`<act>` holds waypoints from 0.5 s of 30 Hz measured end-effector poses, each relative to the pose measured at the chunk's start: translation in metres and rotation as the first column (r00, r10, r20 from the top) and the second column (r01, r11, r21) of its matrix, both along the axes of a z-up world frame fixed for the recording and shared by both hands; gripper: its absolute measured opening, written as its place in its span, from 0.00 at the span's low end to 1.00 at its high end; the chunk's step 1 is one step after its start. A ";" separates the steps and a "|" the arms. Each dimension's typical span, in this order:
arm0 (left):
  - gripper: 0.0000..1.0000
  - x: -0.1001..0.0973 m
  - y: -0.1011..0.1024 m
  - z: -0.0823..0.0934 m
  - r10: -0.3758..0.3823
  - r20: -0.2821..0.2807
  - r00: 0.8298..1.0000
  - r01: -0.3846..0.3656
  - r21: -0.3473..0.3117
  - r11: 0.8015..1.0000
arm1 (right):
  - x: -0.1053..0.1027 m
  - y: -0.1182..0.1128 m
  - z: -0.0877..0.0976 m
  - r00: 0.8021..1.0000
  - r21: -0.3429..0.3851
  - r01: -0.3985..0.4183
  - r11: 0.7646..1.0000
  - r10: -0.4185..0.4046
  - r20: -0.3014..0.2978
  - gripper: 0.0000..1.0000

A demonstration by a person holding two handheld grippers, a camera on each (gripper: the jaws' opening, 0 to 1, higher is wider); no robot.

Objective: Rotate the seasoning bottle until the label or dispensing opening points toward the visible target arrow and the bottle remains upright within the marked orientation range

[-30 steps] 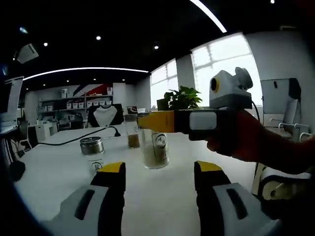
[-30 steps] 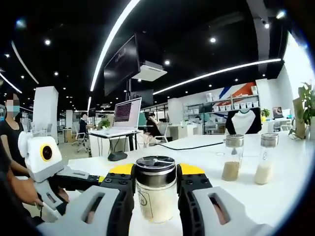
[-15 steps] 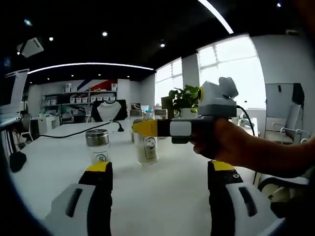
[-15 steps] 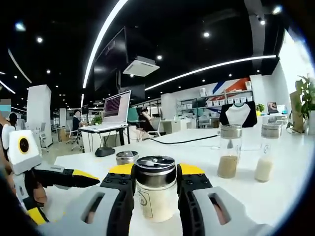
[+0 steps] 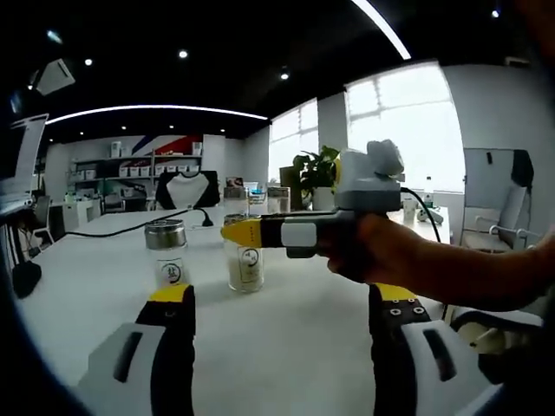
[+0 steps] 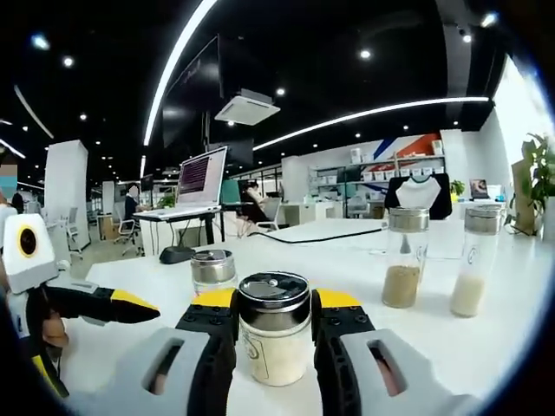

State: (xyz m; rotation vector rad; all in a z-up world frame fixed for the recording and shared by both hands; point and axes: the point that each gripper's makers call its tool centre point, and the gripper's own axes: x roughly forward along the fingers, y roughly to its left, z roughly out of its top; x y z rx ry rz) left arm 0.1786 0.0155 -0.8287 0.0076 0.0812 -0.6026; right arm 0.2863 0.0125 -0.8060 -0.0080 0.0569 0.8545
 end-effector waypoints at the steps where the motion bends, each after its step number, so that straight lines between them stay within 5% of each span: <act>1: 0.87 0.000 0.000 -0.001 0.001 -0.002 1.000 -0.001 0.000 1.000 | 0.000 0.000 0.000 1.000 0.004 -0.002 1.000 0.002 -0.009 0.31; 15: 0.87 -0.002 0.001 -0.002 0.002 -0.008 1.000 -0.002 -0.016 1.000 | 0.002 0.004 -0.001 1.000 0.017 -0.011 1.000 0.011 0.002 0.31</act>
